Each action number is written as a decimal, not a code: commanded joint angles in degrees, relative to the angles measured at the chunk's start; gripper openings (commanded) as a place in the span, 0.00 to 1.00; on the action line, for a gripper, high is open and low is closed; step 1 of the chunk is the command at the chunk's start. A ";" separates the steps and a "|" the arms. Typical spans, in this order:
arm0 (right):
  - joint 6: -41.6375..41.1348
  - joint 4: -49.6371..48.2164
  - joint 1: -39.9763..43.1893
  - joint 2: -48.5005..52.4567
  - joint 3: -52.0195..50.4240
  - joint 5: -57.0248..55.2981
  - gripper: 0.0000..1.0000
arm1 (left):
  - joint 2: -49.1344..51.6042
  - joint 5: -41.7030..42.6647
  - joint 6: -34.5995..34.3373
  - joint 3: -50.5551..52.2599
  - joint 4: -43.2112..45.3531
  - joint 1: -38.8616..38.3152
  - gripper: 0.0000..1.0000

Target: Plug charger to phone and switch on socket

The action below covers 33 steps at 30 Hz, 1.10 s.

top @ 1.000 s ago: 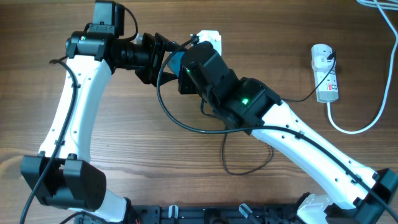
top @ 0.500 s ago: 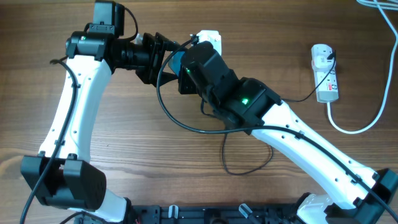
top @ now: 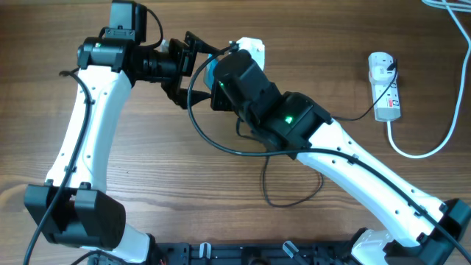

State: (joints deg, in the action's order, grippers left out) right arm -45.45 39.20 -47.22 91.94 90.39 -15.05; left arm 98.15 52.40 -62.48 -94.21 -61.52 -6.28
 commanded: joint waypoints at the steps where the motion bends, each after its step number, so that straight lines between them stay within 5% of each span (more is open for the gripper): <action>1: -15.02 -0.55 -0.07 0.42 0.87 -6.29 0.05 | -1.40 -0.50 0.09 -0.17 0.15 0.00 1.00; 6: -49.92 2.29 -0.07 -0.70 0.87 -9.11 0.04 | -1.40 -3.61 0.09 -0.17 0.22 0.00 1.00; 9: -63.47 4.70 -0.07 -1.92 0.87 -8.90 0.04 | -1.40 -3.63 0.07 -0.17 1.09 0.00 0.99; 12: -73.22 5.35 -0.07 -2.49 0.87 -5.44 0.04 | -1.40 -3.58 -3.72 -0.17 2.34 0.00 0.82; 21: -73.22 0.26 -0.07 -2.49 0.87 -5.46 0.05 | -1.40 -3.39 -7.06 -0.17 2.58 0.00 0.78; 27: -73.24 -1.70 -0.07 -2.51 0.87 0.35 0.04 | -1.40 -3.39 -7.06 -0.17 2.58 0.00 0.51; 33: -73.24 -1.46 -0.07 -2.49 0.87 1.07 0.05 | -1.40 -2.91 -7.06 -0.17 2.56 0.00 0.37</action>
State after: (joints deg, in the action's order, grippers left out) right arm -117.45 38.20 -47.22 91.55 90.37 -14.59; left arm 98.13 49.15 -69.54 -94.24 -59.09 -6.26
